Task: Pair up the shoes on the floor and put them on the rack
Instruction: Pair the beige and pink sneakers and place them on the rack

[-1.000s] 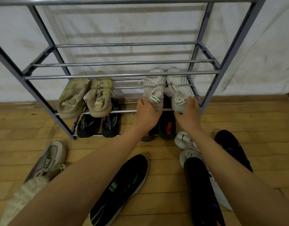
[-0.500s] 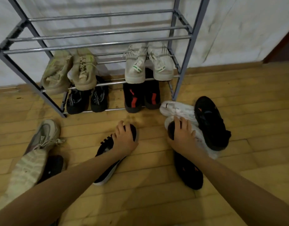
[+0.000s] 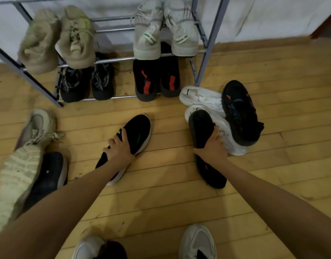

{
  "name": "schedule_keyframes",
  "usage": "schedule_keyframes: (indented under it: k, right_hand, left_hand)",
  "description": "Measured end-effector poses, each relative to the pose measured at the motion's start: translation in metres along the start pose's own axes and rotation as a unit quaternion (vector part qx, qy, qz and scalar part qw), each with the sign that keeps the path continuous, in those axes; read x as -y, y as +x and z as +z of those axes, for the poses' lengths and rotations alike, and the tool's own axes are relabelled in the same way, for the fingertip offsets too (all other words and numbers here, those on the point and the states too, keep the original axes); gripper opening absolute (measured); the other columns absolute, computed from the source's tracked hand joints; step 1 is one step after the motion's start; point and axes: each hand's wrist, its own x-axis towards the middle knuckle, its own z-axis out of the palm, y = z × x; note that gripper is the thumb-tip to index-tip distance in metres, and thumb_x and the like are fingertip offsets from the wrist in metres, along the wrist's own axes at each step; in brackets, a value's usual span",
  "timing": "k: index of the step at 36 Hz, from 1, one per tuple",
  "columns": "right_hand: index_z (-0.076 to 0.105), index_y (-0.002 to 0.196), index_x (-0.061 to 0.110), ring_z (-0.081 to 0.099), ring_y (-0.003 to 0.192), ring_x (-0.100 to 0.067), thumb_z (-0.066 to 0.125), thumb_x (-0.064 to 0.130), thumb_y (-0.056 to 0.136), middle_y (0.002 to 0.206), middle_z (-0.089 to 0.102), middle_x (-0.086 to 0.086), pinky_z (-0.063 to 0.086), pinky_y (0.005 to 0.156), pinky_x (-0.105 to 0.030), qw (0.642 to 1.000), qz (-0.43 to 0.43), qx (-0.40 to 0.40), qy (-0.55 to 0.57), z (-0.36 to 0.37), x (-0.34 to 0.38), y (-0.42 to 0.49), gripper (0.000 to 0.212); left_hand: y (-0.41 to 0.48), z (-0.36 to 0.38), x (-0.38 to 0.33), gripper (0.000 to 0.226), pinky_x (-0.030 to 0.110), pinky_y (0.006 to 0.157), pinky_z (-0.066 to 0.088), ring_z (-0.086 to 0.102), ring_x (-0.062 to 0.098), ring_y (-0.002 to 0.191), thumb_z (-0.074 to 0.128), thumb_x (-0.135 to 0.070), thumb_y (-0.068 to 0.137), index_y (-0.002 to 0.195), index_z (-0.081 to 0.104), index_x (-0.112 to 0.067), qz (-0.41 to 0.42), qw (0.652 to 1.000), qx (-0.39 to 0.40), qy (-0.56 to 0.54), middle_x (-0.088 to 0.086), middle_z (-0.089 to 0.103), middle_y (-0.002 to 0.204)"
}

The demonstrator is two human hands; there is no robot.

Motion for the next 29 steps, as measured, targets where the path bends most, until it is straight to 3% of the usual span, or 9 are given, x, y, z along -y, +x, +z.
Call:
schedule_keyframes:
  k: [5, 10, 13, 16, 18, 20, 22, 26, 29]
  right_hand:
    - [-0.013, 0.149, 0.015, 0.024, 0.141, -0.034, 0.071, 0.061, 0.064, 0.156, 0.012, -0.015, 0.033, 0.111, -0.049, 0.998, -0.037, 0.03, 0.043, 0.006, 0.015, -0.011, 0.128]
    - [-0.014, 0.148, 0.017, 0.029, 0.136, -0.036, 0.068, 0.063, 0.064, 0.154, 0.015, -0.014, 0.036, 0.107, -0.047, 0.991, -0.112, 0.071, 0.015, 0.016, 0.052, -0.022, 0.127]
    - [-0.013, 0.147, 0.021, 0.035, 0.129, -0.038, 0.064, 0.06, 0.068, 0.148, 0.026, -0.017, 0.041, 0.098, -0.046, 0.987, -0.135, 0.085, -0.027, 0.025, 0.067, -0.024, 0.118]
    - [-0.006, 0.148, 0.025, 0.039, 0.124, -0.036, 0.06, 0.056, 0.073, 0.142, 0.032, -0.02, 0.042, 0.093, -0.045, 0.988, -0.122, 0.084, -0.047, 0.036, 0.078, -0.024, 0.105]
    - [-0.006, 0.149, 0.023, 0.038, 0.124, -0.038, 0.057, 0.053, 0.077, 0.142, 0.03, -0.021, 0.04, 0.098, -0.046, 0.989, -0.102, 0.094, -0.052, 0.041, 0.083, -0.023, 0.101]
    - [-0.011, 0.15, 0.015, 0.034, 0.127, -0.041, 0.058, 0.047, 0.082, 0.145, 0.025, -0.024, 0.035, 0.104, -0.047, 0.989, -0.081, 0.111, -0.062, 0.044, 0.085, -0.023, 0.102]
    - [-0.012, 0.149, 0.009, 0.03, 0.13, -0.042, 0.059, 0.039, 0.085, 0.147, 0.021, -0.025, 0.032, 0.107, -0.048, 0.988, -0.076, 0.113, -0.071, 0.046, 0.089, -0.027, 0.1]
    - [-0.005, 0.15, 0.005, 0.011, 0.142, -0.039, 0.058, 0.022, 0.089, 0.156, 0.005, -0.021, 0.022, 0.116, -0.046, 0.978, -0.155, 0.058, -0.125, 0.053, 0.099, -0.044, 0.089]
    - [0.003, 0.15, 0.008, 0.005, 0.144, -0.036, 0.059, 0.031, 0.089, 0.156, 0.002, -0.017, 0.019, 0.117, -0.045, 0.965, -0.223, 0.064, -0.12, 0.064, 0.104, -0.058, 0.086]
  left_hand:
    - [-0.015, 0.002, 0.001, 0.118, 0.053, 0.096, 0.042, 0.032, 0.036, 0.128, 0.075, -0.056, 0.065, 0.148, 0.001, -0.017, 0.006, 0.997, 0.005, -0.077, 0.018, 0.026, 0.142]
    - [-0.037, 0.012, 0.004, 0.122, 0.05, 0.104, 0.037, 0.027, 0.037, 0.132, 0.073, -0.064, 0.063, 0.149, 0.002, -0.015, 0.035, 0.986, 0.025, -0.162, 0.018, 0.023, 0.144]
    - [-0.04, 0.008, 0.022, 0.107, 0.047, 0.102, 0.039, 0.034, 0.035, 0.128, 0.079, -0.042, 0.069, 0.148, 0.012, -0.013, 0.05, 0.965, 0.008, -0.257, 0.017, 0.031, 0.138]
    - [-0.045, 0.007, 0.042, 0.094, 0.044, 0.1, 0.038, 0.036, 0.035, 0.126, 0.077, -0.031, 0.072, 0.143, 0.021, -0.007, 0.003, 0.97, -0.008, -0.242, 0.018, 0.034, 0.135]
    - [-0.046, 0.009, 0.053, 0.082, 0.042, 0.095, 0.042, 0.044, 0.034, 0.12, 0.072, -0.035, 0.077, 0.137, 0.027, -0.003, -0.066, 0.964, 0.063, -0.25, 0.019, 0.042, 0.132]
    - [-0.048, 0.011, 0.06, 0.055, 0.039, 0.078, 0.055, 0.058, 0.028, 0.102, 0.065, -0.031, 0.084, 0.125, 0.042, -0.002, -0.104, 0.913, 0.158, -0.361, 0.017, 0.057, 0.121]
    - [-0.052, 0.011, 0.063, 0.03, 0.043, 0.077, 0.058, 0.064, 0.029, 0.095, 0.059, -0.024, 0.088, 0.109, 0.052, -0.003, -0.085, 0.886, 0.179, -0.42, 0.019, 0.065, 0.113]
    - [-0.056, 0.011, 0.062, 0.016, 0.051, 0.077, 0.056, 0.067, 0.038, 0.09, 0.051, -0.016, 0.092, 0.095, 0.057, -0.002, -0.005, 0.925, 0.125, -0.358, 0.026, 0.067, 0.103]
    - [-0.057, 0.011, 0.062, 0.022, 0.05, 0.076, 0.055, 0.066, 0.037, 0.088, 0.048, -0.013, 0.093, 0.105, 0.058, 0.003, 0.004, 0.93, 0.111, -0.351, 0.024, 0.067, 0.101]
